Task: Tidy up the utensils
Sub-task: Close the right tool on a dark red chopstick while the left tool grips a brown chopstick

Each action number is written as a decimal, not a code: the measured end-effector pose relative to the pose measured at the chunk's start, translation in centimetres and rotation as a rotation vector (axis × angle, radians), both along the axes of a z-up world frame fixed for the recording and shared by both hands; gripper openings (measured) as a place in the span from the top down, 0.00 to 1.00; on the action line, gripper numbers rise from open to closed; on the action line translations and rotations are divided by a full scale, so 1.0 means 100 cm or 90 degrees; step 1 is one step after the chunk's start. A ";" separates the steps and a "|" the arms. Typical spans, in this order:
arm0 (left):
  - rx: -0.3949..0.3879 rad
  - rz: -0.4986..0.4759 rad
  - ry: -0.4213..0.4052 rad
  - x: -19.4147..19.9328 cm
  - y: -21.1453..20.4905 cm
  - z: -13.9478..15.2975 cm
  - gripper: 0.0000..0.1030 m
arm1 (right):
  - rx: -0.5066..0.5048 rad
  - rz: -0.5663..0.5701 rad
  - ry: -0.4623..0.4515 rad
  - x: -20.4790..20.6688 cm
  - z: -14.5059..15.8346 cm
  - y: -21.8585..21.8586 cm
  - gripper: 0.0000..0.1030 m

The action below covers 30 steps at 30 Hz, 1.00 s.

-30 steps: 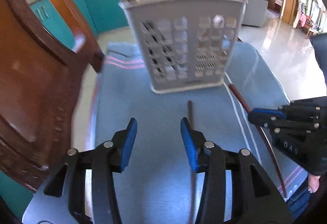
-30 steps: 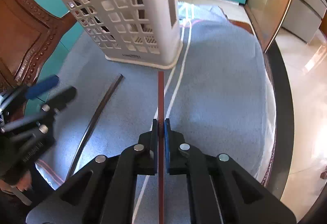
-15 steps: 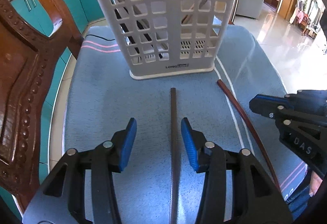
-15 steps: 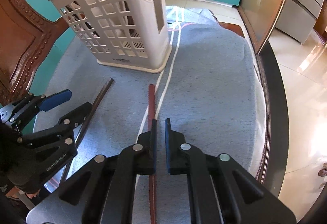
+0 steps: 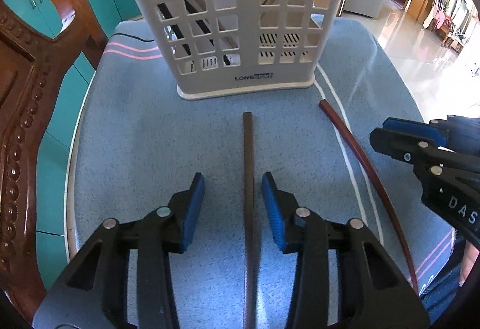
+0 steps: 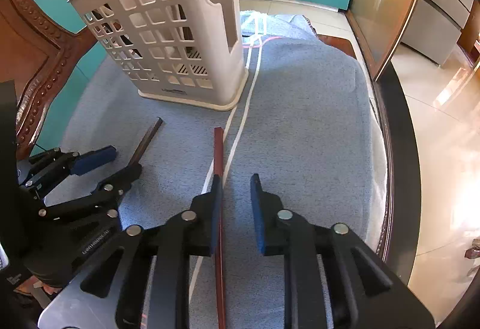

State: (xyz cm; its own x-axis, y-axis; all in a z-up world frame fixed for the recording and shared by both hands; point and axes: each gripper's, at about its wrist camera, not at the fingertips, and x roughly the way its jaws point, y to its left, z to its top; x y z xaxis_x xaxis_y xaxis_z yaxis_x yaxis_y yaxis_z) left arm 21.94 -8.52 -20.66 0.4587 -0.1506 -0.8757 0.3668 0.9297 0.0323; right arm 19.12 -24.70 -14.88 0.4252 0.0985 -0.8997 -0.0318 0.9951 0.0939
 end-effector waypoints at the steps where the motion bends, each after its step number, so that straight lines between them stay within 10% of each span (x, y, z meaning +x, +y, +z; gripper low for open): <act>1: -0.008 0.001 0.006 0.001 0.002 0.000 0.73 | -0.001 0.001 0.000 -0.001 0.001 0.002 0.78; 6: -0.032 0.013 0.024 0.002 0.017 -0.001 0.93 | 0.001 0.006 -0.004 -0.004 0.004 0.007 0.78; 30: 0.005 0.039 -0.013 0.004 0.025 0.002 0.79 | -0.027 0.017 0.013 0.000 -0.011 0.020 0.71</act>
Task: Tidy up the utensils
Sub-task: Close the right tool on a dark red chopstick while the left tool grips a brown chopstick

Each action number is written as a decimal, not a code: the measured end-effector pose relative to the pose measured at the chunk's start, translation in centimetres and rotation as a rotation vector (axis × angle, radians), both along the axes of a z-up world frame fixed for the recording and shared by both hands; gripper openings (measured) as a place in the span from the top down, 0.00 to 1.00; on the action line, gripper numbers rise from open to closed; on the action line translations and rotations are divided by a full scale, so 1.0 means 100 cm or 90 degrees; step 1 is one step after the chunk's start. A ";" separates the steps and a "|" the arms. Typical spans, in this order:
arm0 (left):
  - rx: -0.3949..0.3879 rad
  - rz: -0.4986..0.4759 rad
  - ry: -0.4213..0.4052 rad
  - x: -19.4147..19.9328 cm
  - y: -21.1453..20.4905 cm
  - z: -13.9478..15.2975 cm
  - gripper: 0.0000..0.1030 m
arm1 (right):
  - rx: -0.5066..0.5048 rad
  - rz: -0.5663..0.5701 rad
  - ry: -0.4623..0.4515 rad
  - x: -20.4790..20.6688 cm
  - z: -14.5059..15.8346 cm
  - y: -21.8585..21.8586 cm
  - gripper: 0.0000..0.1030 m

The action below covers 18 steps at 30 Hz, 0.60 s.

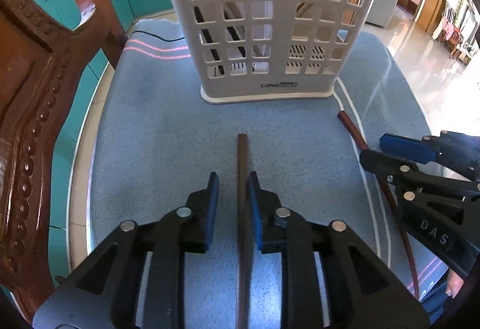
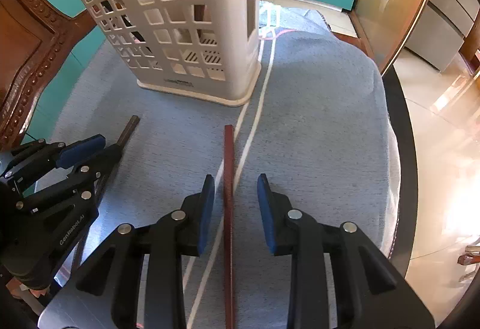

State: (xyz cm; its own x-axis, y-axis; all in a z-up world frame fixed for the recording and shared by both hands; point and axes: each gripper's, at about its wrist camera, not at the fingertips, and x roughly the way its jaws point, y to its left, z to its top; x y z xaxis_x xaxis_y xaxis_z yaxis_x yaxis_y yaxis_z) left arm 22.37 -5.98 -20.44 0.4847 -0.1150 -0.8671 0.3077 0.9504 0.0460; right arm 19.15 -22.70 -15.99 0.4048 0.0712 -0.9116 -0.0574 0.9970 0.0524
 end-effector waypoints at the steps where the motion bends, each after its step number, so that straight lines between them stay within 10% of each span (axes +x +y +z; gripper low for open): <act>1: 0.001 0.000 0.003 0.000 0.000 -0.001 0.79 | -0.001 0.000 0.000 0.000 -0.001 0.000 0.71; 18: 0.022 0.006 -0.014 0.000 -0.018 -0.005 0.71 | -0.014 0.019 -0.007 -0.004 -0.005 0.010 0.71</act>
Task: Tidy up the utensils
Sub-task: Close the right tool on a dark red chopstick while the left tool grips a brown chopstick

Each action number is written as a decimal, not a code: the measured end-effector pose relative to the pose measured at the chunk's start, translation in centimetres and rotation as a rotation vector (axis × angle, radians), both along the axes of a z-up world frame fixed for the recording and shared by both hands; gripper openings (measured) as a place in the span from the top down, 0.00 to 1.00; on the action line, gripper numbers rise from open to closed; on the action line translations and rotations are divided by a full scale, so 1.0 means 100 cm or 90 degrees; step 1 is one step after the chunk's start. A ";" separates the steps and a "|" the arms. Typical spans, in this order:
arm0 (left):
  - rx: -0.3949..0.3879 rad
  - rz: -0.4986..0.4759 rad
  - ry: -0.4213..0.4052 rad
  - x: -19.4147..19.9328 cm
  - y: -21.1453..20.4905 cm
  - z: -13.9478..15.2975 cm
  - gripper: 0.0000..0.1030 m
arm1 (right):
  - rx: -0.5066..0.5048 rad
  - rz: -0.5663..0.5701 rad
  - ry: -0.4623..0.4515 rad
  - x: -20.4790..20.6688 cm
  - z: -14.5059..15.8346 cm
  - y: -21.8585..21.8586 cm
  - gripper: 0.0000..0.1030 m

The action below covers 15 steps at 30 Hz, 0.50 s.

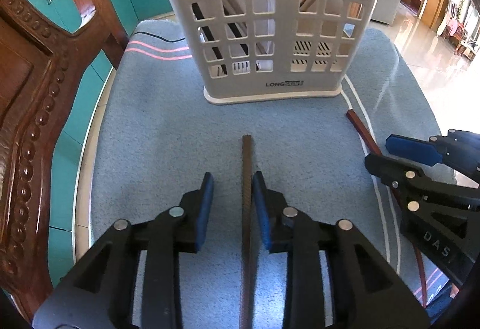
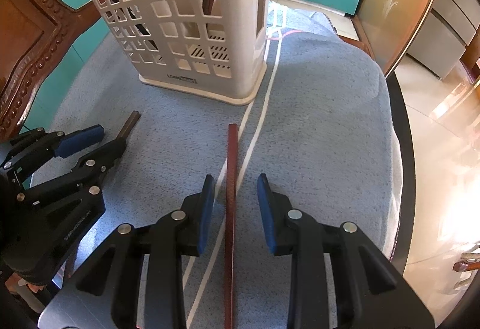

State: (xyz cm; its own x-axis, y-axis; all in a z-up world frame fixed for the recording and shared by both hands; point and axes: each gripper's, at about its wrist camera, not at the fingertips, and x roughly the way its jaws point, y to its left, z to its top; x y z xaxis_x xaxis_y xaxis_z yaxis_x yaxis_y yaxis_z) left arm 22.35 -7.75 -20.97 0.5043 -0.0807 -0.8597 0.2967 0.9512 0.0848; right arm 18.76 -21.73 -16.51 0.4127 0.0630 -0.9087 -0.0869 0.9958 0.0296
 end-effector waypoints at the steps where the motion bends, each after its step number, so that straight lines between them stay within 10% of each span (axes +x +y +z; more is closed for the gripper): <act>1: 0.001 0.002 -0.002 0.000 0.000 0.000 0.69 | -0.001 0.000 -0.001 0.001 0.000 0.003 0.71; 15: 0.001 0.002 -0.001 0.002 0.013 -0.002 0.62 | -0.037 0.019 -0.022 -0.008 -0.005 0.024 0.69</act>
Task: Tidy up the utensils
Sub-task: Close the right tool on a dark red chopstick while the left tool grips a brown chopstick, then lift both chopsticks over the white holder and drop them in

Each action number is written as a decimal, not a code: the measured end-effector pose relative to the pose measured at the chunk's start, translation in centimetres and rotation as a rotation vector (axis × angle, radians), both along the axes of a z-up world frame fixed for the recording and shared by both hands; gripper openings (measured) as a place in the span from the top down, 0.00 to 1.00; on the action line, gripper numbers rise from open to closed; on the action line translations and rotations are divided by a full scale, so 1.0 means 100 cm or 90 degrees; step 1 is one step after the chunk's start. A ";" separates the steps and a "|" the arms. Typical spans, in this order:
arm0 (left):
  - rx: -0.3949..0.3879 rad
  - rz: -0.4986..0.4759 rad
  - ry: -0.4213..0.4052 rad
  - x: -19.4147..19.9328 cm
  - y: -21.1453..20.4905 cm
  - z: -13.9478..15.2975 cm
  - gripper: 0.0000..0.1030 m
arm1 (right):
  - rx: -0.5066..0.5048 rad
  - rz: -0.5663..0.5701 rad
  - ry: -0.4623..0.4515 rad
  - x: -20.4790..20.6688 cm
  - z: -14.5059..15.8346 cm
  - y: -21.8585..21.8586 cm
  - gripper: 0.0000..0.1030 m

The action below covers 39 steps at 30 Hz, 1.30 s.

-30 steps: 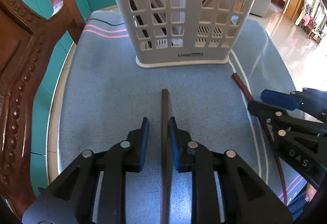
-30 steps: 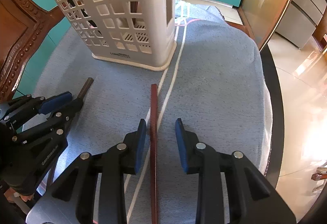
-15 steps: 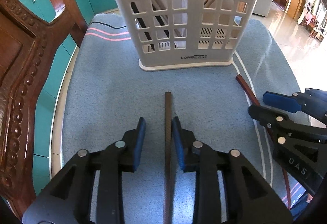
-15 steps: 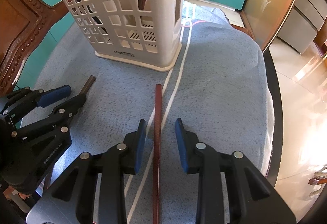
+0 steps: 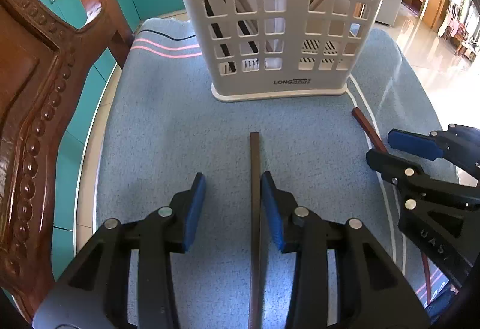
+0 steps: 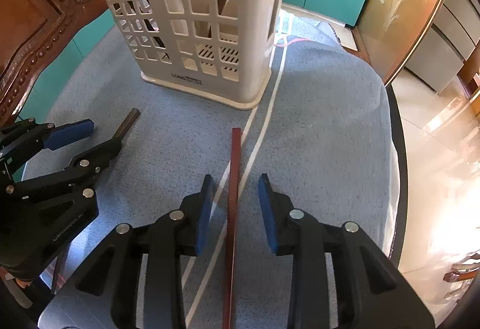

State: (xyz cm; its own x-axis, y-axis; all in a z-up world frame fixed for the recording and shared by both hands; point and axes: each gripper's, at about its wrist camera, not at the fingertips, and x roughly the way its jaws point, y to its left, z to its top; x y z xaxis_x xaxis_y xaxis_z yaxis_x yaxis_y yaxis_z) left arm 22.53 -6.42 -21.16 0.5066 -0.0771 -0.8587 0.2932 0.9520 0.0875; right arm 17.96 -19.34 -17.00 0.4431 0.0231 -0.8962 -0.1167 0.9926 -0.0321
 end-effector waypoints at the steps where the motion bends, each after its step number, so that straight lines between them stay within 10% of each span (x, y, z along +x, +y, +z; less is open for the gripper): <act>1: 0.002 -0.001 -0.001 -0.001 0.001 0.001 0.62 | -0.001 0.001 -0.001 -0.001 -0.001 0.002 0.69; 18: 0.021 -0.006 -0.011 -0.009 -0.007 0.003 0.63 | 0.002 -0.001 -0.002 -0.001 0.001 -0.003 0.65; 22: 0.017 -0.031 -0.006 -0.014 -0.014 0.004 0.84 | 0.038 0.009 0.008 0.000 0.004 -0.010 0.93; 26: 0.016 -0.045 -0.007 -0.019 -0.018 0.005 0.93 | 0.071 0.004 0.006 0.001 0.012 -0.017 0.94; 39: -0.094 -0.048 -0.185 -0.082 0.011 0.118 0.93 | 0.194 0.041 -0.293 -0.076 0.144 -0.052 0.94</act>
State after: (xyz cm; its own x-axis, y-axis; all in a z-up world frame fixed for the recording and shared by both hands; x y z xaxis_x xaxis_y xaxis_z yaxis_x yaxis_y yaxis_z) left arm 14.35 -5.31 -9.40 0.7165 -0.2370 -0.6561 0.3463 0.9373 0.0396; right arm 10.35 -24.57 -2.59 0.7760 0.2918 -0.5592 -0.2200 0.9561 0.1937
